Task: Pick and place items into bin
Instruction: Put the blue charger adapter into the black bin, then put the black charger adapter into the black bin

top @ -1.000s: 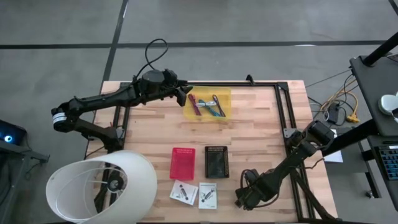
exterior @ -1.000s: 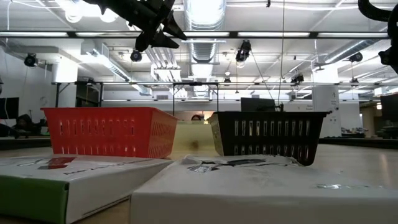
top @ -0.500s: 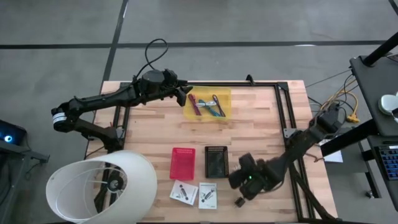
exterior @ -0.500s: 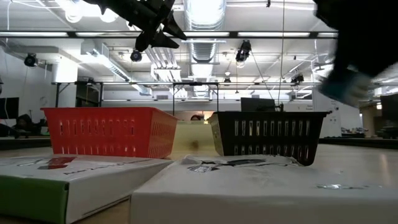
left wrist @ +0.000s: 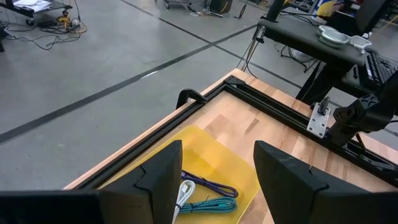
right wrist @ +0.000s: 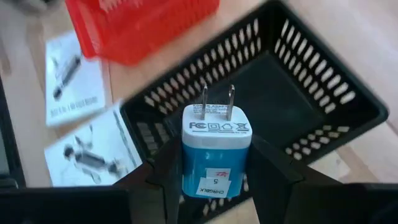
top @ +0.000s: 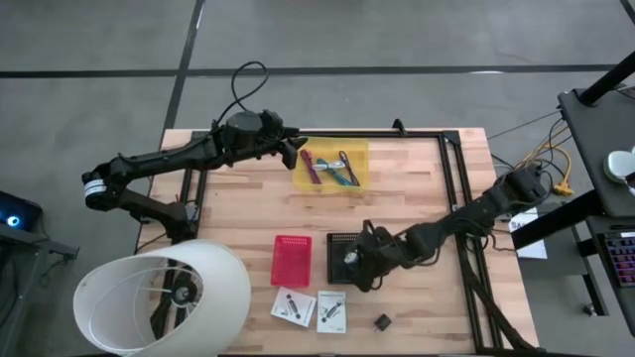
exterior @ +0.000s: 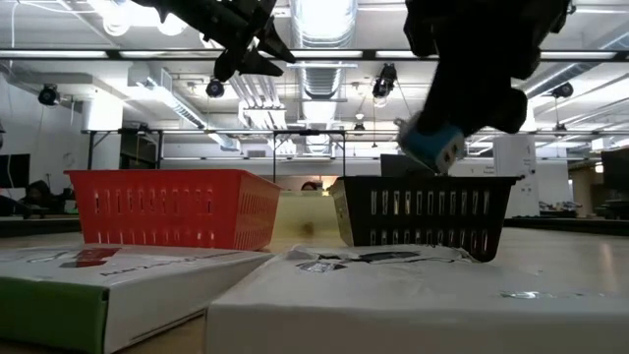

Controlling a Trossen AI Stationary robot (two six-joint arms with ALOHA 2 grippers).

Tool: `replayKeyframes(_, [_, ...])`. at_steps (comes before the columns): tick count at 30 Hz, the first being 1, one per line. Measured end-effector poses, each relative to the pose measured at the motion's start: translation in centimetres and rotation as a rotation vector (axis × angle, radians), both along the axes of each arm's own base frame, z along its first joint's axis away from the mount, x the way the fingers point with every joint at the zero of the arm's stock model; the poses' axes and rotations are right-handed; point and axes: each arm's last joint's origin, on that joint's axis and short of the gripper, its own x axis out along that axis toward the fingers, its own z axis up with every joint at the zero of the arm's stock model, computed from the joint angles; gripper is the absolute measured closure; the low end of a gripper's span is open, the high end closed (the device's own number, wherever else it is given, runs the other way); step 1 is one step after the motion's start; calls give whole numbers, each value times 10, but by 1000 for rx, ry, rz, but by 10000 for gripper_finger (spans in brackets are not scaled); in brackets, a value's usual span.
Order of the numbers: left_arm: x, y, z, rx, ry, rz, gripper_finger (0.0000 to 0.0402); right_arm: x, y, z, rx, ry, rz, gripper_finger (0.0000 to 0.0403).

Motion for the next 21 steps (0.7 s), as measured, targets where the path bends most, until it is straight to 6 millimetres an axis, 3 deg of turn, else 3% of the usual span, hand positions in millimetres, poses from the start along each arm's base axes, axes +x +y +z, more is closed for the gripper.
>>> replayKeyframes(5, [0,0,3,4,-9,0,219,1,-6,1,17,18,57,273])
replayKeyframes(14, [0,0,2,3,-7,0,219,2,-7,2,33,17,65,165])
replayKeyframes(17, [0,0,2,3,-8,0,219,1,-4,4,117,41,110,149])
replayKeyframes(21, [0,0,2,3,-6,0,219,0,7,17,268,37,297,144])
